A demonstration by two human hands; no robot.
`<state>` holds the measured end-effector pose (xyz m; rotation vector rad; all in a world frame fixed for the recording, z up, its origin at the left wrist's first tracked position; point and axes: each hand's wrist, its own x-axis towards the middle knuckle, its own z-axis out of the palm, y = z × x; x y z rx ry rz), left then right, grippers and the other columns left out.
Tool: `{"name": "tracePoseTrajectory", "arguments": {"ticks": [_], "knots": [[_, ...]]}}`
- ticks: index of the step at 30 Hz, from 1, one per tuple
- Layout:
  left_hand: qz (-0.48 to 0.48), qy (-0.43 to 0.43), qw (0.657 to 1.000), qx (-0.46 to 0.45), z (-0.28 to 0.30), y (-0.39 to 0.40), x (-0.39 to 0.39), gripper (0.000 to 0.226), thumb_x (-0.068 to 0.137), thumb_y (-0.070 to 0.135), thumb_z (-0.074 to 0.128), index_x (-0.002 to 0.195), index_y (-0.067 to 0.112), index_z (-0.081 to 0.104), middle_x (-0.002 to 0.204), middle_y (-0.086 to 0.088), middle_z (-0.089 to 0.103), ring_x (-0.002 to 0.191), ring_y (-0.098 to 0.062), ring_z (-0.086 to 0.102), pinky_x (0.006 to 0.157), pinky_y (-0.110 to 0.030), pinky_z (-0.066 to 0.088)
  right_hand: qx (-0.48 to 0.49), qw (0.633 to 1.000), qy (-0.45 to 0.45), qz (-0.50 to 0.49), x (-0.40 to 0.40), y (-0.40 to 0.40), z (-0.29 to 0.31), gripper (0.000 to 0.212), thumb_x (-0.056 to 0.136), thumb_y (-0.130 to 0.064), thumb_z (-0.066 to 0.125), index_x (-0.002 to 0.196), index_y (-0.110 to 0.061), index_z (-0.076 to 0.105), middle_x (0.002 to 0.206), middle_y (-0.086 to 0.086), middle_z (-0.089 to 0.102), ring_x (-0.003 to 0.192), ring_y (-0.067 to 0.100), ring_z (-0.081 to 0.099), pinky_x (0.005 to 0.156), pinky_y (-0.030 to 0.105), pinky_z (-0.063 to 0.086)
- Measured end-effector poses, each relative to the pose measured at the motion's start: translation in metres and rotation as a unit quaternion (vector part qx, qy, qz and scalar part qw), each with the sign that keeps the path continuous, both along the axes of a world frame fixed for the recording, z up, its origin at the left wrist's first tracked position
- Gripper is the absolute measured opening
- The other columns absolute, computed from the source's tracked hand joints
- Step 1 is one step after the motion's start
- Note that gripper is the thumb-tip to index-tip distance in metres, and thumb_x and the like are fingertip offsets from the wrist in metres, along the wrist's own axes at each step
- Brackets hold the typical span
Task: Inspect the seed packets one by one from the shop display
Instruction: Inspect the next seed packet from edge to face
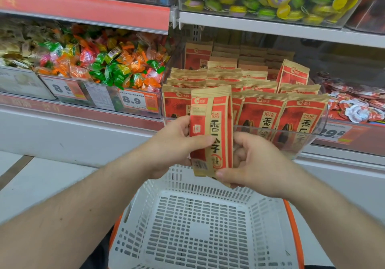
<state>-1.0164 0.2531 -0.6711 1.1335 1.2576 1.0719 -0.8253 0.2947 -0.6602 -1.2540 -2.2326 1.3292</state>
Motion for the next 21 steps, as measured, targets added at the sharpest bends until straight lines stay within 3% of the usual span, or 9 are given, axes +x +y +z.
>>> {"name": "tracePoseTrajectory", "arguments": {"ticks": [4,6,9,12,16,18,21], "knots": [[0.021,0.005,1.000,-0.012,-0.003,-0.002,0.006,0.070,0.063,0.036,0.084,0.123,0.023,0.051,0.096,0.009,0.075,0.091,-0.014,0.073,0.075,-0.040,0.060,0.067,0.996,-0.047,0.022,-0.004,-0.003,-0.005,0.051,0.061,-0.041,0.088,0.103,-0.029,0.060,0.077,0.005,0.072,0.067,0.024,0.070,0.066,0.050,0.058],[0.017,0.006,1.000,-0.015,-0.004,-0.001,0.006,0.072,0.059,0.034,0.090,0.119,0.024,0.051,0.090,0.010,0.074,0.087,-0.013,0.073,0.071,-0.037,0.060,0.086,0.995,-0.043,0.038,-0.003,-0.003,-0.002,0.047,0.063,-0.054,0.081,0.099,-0.028,0.063,0.076,-0.001,0.072,0.067,0.018,0.069,0.067,0.049,0.057],[0.006,0.009,1.000,-0.018,-0.005,0.000,0.006,0.063,0.064,0.022,0.092,0.113,0.022,0.052,0.081,0.012,0.073,0.081,-0.013,0.072,0.068,-0.036,0.058,0.116,0.992,0.048,0.030,-0.001,-0.003,0.003,0.041,0.078,-0.070,0.057,0.089,-0.032,0.064,0.075,-0.010,0.070,0.064,0.014,0.066,0.060,0.044,0.055],[-0.011,0.039,0.999,-0.015,-0.005,0.000,0.006,0.064,0.059,0.025,0.082,0.115,0.022,0.052,0.079,0.014,0.071,0.080,-0.009,0.071,0.067,-0.032,0.055,0.130,0.984,0.124,-0.006,-0.001,-0.003,0.004,0.028,0.094,-0.054,0.045,0.086,-0.033,0.061,0.066,-0.018,0.065,0.054,0.005,0.059,0.051,0.025,0.047],[-0.053,0.074,0.996,-0.023,-0.006,-0.003,0.009,0.073,0.052,0.031,0.082,0.118,0.024,0.052,0.080,0.010,0.070,0.076,-0.009,0.068,0.072,-0.033,0.055,0.176,0.977,0.119,-0.021,-0.004,-0.006,0.001,0.019,0.090,-0.040,0.046,0.077,-0.042,0.060,0.056,-0.009,0.060,0.052,0.012,0.055,0.056,0.040,0.050],[-0.024,0.103,0.994,-0.006,-0.007,-0.004,0.012,0.066,0.055,0.028,0.083,0.114,0.024,0.055,0.086,0.005,0.071,0.079,-0.009,0.069,0.077,-0.036,0.059,0.197,0.973,0.114,-0.029,-0.005,-0.005,-0.003,0.021,0.090,-0.036,0.047,0.073,-0.027,0.056,0.057,0.001,0.060,0.052,0.021,0.054,0.057,0.045,0.045],[0.029,0.120,0.992,0.041,-0.006,-0.004,0.016,0.056,0.060,0.032,0.086,0.109,0.027,0.059,0.092,0.009,0.072,0.084,0.000,0.068,0.079,-0.028,0.058,0.207,0.972,0.103,-0.031,-0.006,-0.005,-0.006,0.031,0.094,-0.026,0.052,0.065,-0.015,0.054,0.055,0.007,0.057,0.052,0.025,0.055,0.056,0.046,0.043]]}}
